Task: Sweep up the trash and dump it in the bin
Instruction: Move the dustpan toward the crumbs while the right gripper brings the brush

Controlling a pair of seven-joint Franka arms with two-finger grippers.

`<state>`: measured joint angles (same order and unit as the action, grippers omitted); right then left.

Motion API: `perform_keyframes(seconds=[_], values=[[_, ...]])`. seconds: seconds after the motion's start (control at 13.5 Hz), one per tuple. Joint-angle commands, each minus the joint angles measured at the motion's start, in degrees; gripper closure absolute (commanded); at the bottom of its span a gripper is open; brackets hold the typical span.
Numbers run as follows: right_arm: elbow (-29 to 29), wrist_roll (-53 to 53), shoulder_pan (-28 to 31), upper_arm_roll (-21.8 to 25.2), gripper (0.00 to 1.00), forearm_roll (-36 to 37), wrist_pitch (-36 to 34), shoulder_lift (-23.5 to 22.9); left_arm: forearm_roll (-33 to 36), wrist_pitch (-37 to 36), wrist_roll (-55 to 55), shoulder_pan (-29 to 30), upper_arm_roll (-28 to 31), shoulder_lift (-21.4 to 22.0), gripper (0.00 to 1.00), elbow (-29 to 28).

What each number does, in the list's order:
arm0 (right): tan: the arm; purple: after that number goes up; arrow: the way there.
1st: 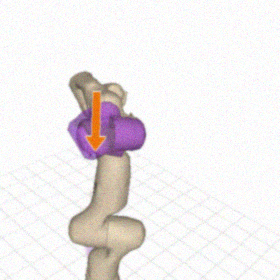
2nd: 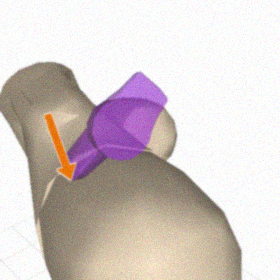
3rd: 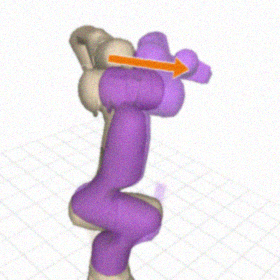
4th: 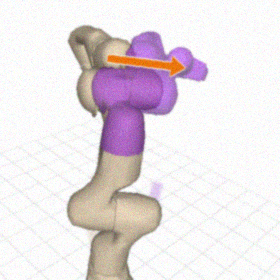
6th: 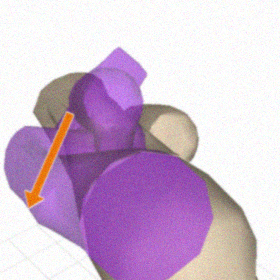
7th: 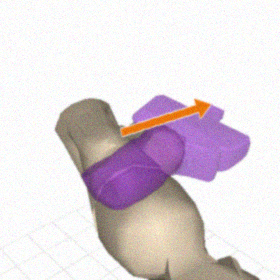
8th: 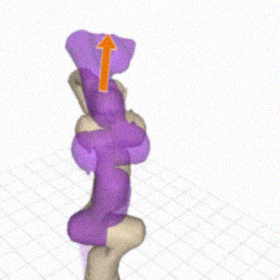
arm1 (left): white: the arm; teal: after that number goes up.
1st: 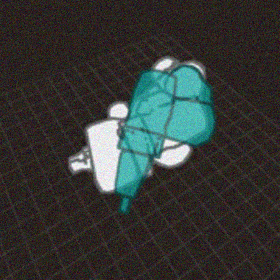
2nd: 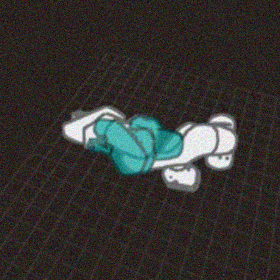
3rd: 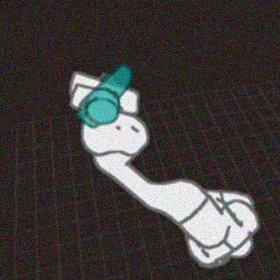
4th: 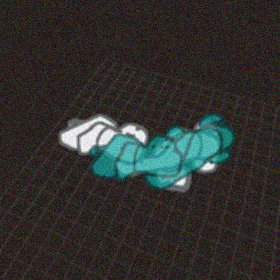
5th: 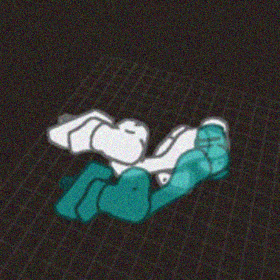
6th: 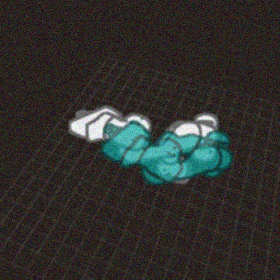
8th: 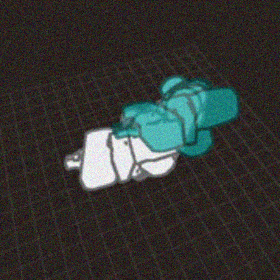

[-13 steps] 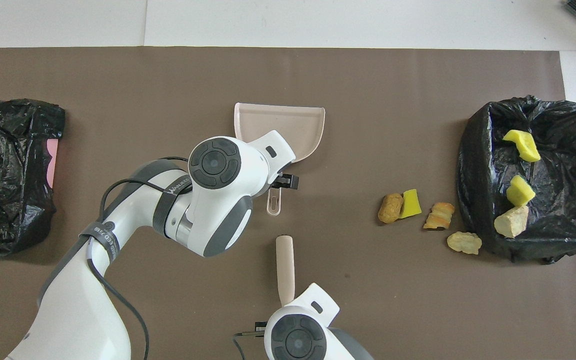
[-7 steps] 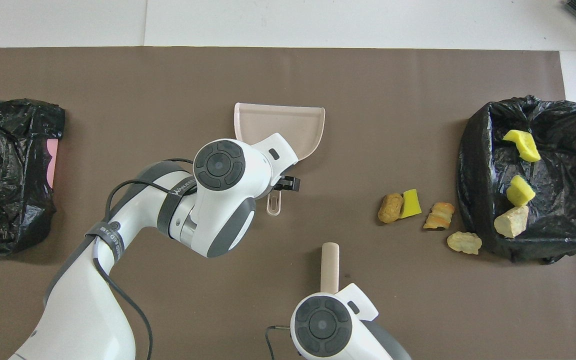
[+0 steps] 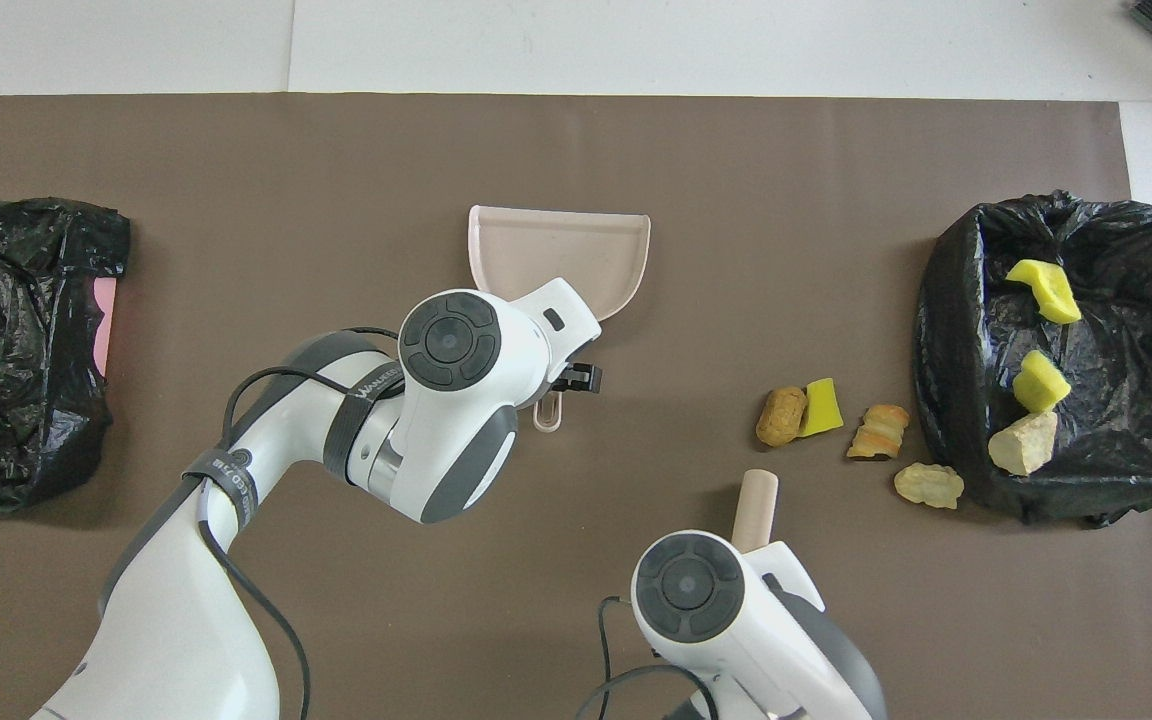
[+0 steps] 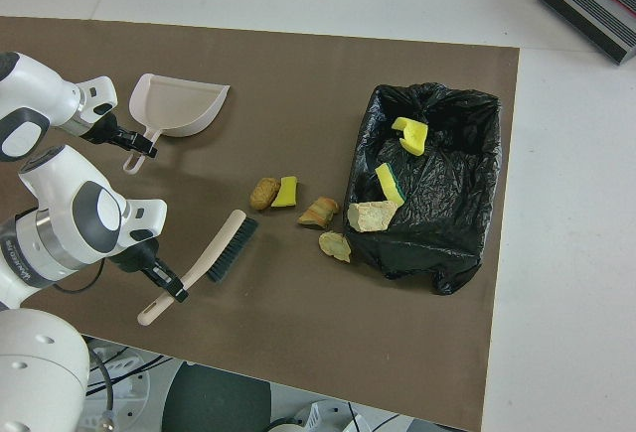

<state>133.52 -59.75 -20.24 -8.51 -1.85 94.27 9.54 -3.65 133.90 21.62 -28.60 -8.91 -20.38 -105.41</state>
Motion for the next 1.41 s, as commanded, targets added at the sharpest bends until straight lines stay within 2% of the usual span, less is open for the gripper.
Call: perform_keyframes(seconds=[0.0,0.3,0.52,0.82,1.04,1.19,1.34], values=[[1.2,2.8,4.9,-0.8,1.0,0.8,-2.8,3.7,-0.6,-1.3,-0.5,-1.0,1.1,0.7,1.0,-0.5],[6.0,8.6,10.6,-0.8,1.0,0.8,-3.7,8.8,0.0,-5.7,-18.7,0.5,1.4,2.6,1.0,-0.2],[12.3,13.1,13.4,-0.7,1.0,0.9,-3.5,13.7,0.0,-11.5,-31.5,3.5,1.4,5.5,1.0,-0.2],[17.6,26.1,23.1,-0.8,1.0,0.9,1.4,16.9,0.8,-18.8,-50.9,5.9,1.4,8.5,1.0,-0.3],[17.8,30.5,25.2,-0.9,1.0,0.9,5.0,16.5,4.2,-19.6,-65.1,6.6,1.7,8.6,1.0,-0.4],[17.7,30.8,22.8,-1.2,1.0,1.1,8.5,15.7,4.2,-21.7,-70.3,6.7,1.7,9.2,1.0,-0.9],[17.4,30.6,20.6,-1.2,1.0,1.5,12.7,12.5,4.2,-21.8,-75.2,6.9,1.7,10.8,1.0,-3.5]])
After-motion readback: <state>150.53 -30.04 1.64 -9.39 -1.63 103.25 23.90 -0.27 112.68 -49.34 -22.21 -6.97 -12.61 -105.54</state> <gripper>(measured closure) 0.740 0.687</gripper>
